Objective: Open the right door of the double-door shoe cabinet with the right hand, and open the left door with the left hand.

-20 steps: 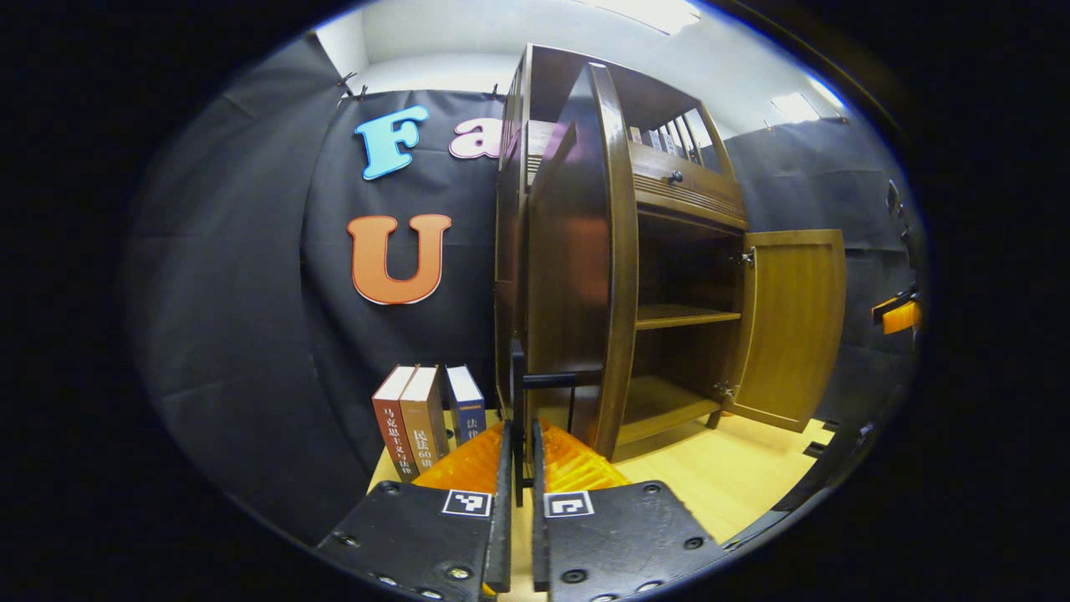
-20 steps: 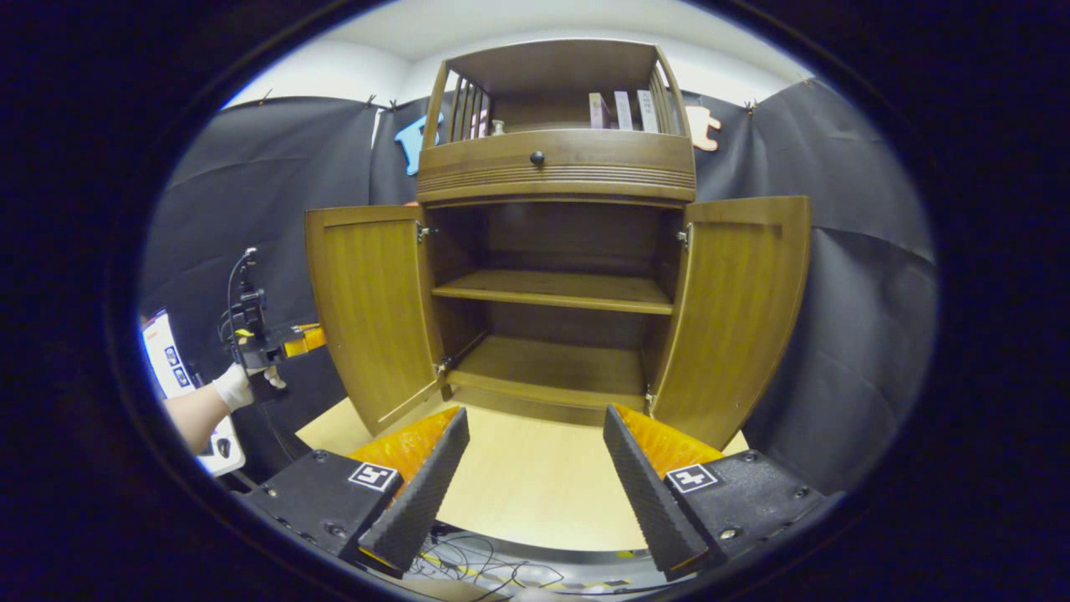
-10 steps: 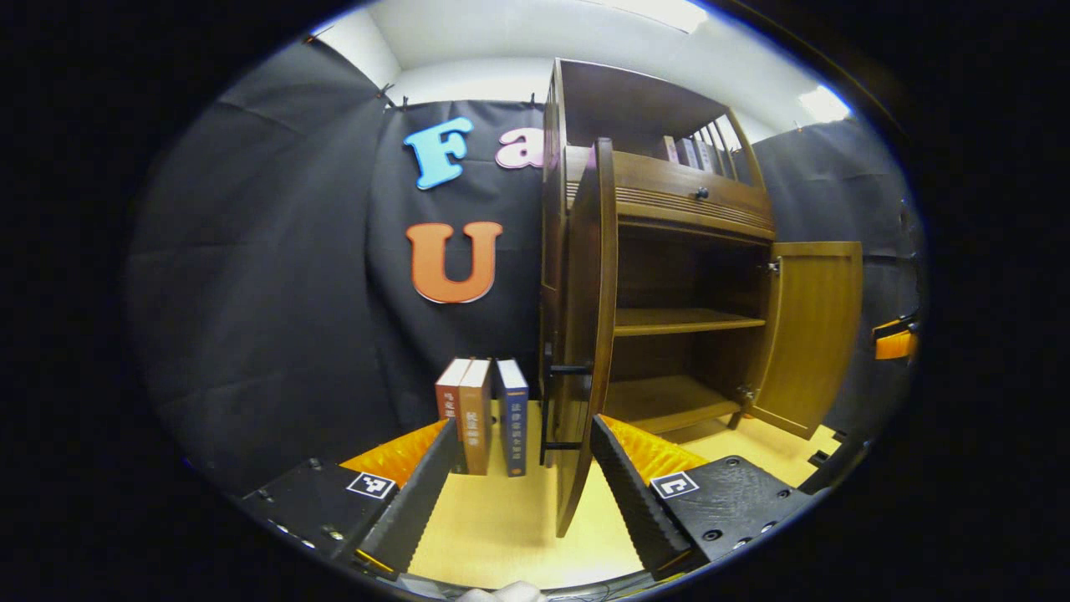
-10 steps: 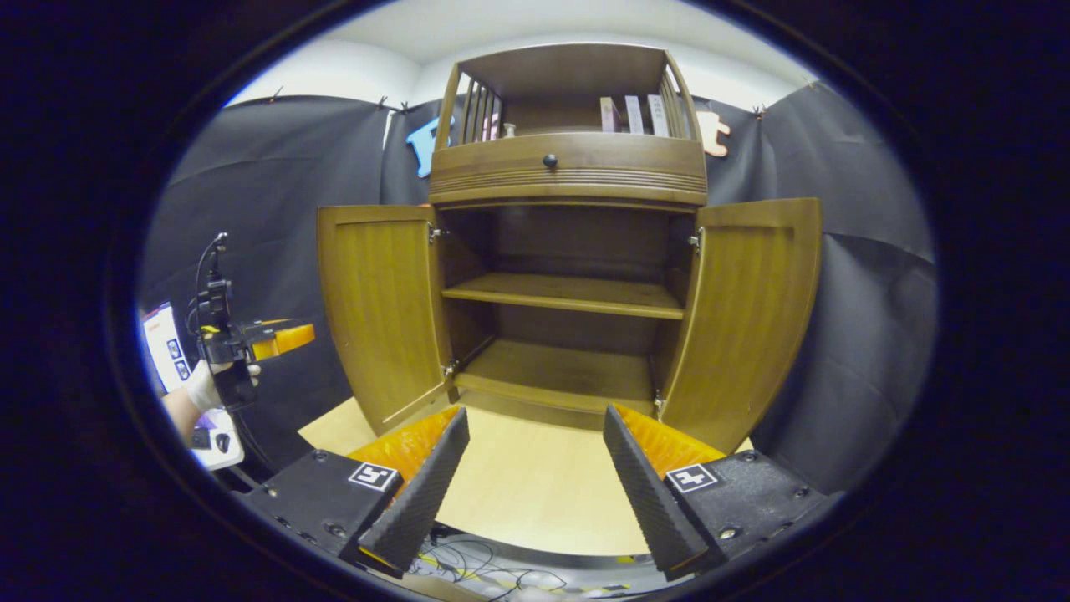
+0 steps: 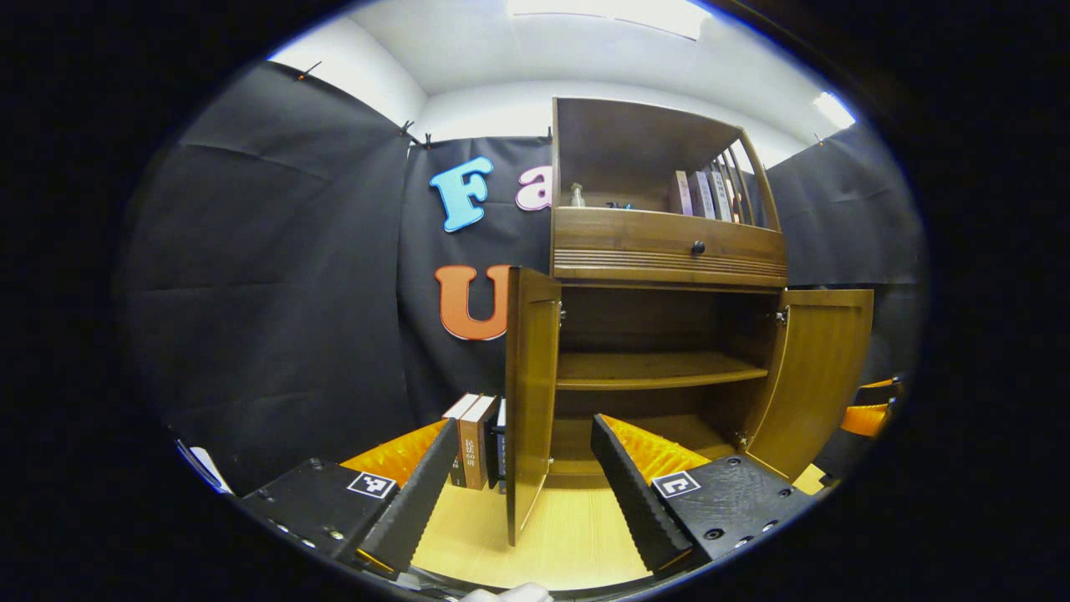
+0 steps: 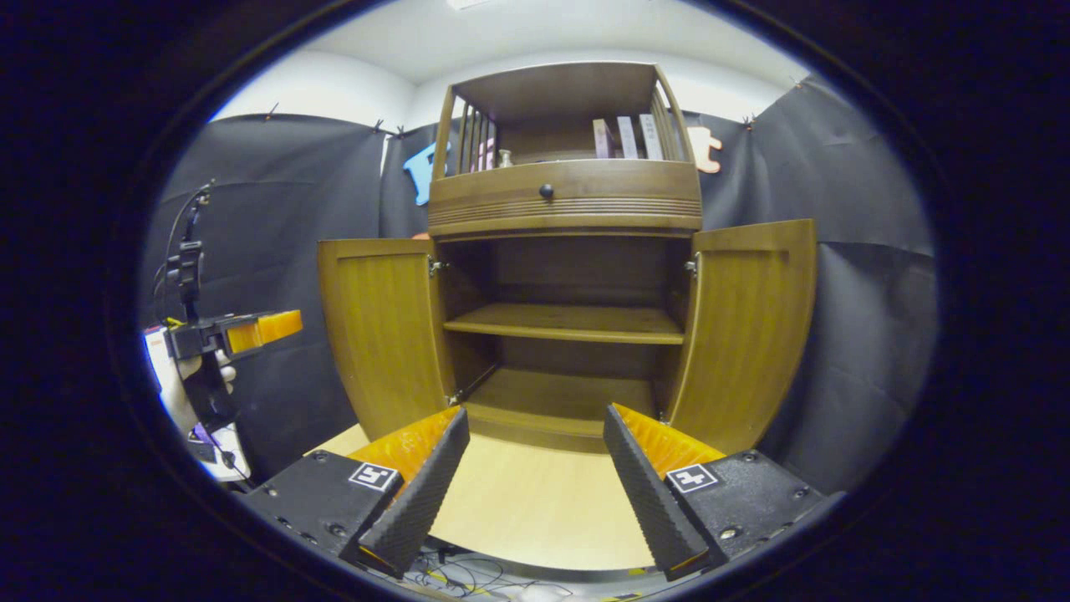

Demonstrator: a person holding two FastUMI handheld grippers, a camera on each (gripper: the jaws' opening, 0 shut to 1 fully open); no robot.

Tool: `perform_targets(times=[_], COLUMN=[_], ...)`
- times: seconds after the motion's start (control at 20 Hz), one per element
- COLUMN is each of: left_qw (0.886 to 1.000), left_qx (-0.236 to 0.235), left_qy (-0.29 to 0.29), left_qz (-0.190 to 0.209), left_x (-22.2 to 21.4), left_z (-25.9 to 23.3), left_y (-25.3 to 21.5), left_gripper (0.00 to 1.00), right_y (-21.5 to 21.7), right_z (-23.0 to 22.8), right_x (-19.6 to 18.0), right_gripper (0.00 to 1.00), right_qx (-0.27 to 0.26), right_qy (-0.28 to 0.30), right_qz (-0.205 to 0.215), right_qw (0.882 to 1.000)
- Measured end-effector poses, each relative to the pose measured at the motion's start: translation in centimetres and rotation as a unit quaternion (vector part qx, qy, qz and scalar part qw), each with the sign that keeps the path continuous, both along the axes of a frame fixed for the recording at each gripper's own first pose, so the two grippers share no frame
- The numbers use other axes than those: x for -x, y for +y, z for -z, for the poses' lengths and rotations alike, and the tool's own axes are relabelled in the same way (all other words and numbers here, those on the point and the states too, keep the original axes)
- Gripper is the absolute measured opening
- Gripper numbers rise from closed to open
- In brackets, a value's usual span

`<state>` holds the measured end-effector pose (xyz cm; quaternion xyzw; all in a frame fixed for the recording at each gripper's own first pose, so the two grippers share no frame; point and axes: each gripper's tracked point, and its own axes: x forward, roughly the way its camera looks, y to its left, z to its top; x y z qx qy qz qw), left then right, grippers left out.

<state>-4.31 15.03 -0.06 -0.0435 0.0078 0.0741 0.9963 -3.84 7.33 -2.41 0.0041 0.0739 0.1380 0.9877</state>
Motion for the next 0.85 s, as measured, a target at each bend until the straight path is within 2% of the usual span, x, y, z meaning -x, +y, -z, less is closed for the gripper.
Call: perform_targets(times=[0.05, 0.1, 0.15, 0.25, 0.4, 0.8, 0.85], left_qw=[1.0, 1.0, 1.0, 1.0, 0.999, 0.998, 0.998], left_qx=[-0.005, -0.005, 0.0, 0.009, -0.003, -0.022, -0.022], left_qy=[-0.002, -0.001, 0.003, 0.007, 0.018, 0.023, 0.025], left_qz=[-0.003, 0.0, 0.007, 0.019, 0.036, 0.054, 0.055], left_x=[0.1, 0.3, 0.4, 0.8, 0.9, -0.1, -0.3], left_z=[-0.1, 0.2, 0.6, 0.9, 1.7, 1.8, 1.9], left_y=[-1.3, -2.9, -4.6, -7.6, -10.3, -12.3, -12.3], left_gripper=[0.95, 1.0, 0.95, 0.95, 0.94, 0.94, 1.0], right_y=[-0.6, -1.4, -2.2, -3.5, -5.0, -6.9, -6.9], right_z=[-0.1, -0.1, -0.1, -0.2, 0.0, 0.0, -0.1], right_x=[-0.2, -0.7, -1.0, -1.2, -1.3, -1.9, -2.1], right_gripper=[1.0, 1.0, 1.0, 1.0, 1.0, 1.0, 1.0], right_qx=[0.002, 0.005, 0.006, 0.0, -0.003, -0.006, -0.005], right_qy=[-0.002, -0.004, -0.004, -0.005, -0.007, -0.008, -0.009], right_qz=[0.007, 0.016, 0.026, 0.042, 0.062, 0.083, 0.084], right_qw=[1.0, 1.0, 1.0, 0.999, 0.998, 0.996, 0.996])
